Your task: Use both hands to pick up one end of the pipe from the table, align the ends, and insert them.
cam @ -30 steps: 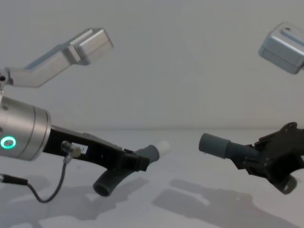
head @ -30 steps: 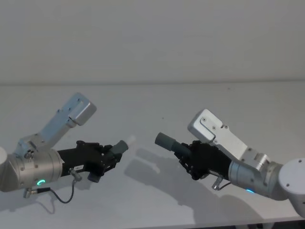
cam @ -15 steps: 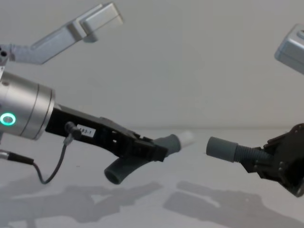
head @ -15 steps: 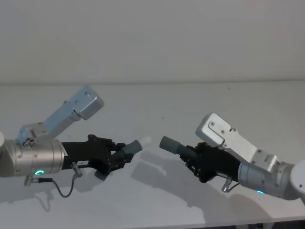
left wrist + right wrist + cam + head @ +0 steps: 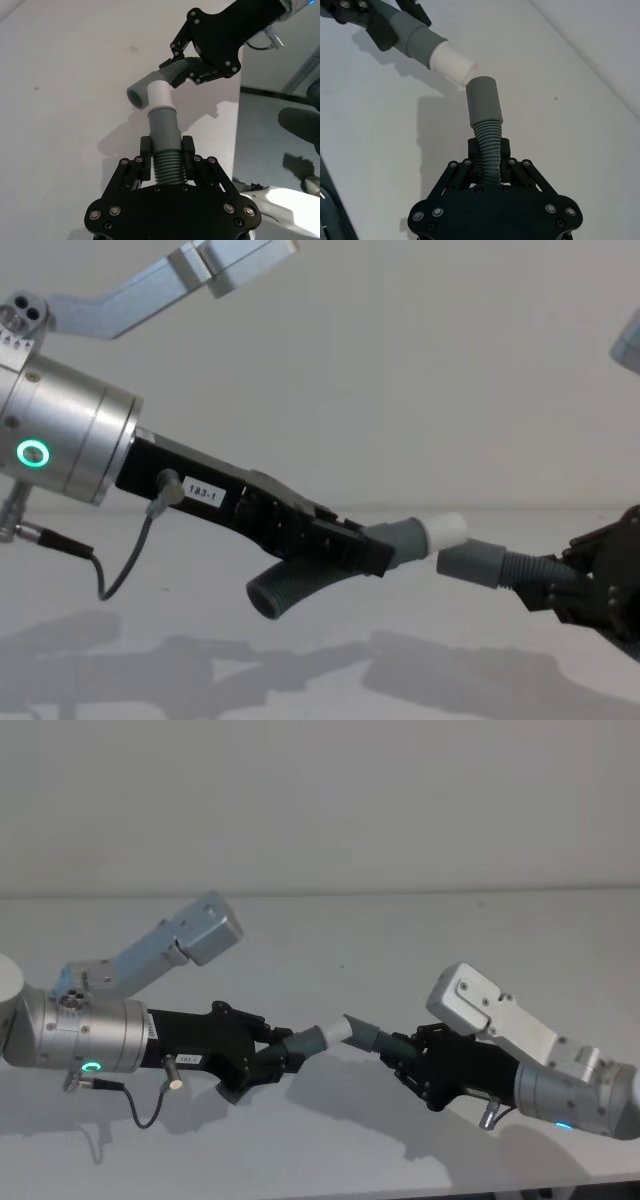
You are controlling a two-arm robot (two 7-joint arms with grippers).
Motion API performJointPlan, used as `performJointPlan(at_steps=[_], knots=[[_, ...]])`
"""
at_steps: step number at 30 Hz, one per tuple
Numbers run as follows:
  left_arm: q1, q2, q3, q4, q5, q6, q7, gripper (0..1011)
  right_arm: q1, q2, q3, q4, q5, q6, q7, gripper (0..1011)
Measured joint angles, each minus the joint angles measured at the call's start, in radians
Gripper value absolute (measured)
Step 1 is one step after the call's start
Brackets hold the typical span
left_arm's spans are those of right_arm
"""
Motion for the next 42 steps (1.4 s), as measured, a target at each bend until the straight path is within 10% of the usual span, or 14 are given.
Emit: performJointPlan(at_steps=[42], knots=[[-0.134, 0.015, 0.102, 0.085, -0.009, -0.036, -0.150, 328, -0.045, 0.135, 0.066, 0.073, 0.117, -0.305, 0.123, 193]])
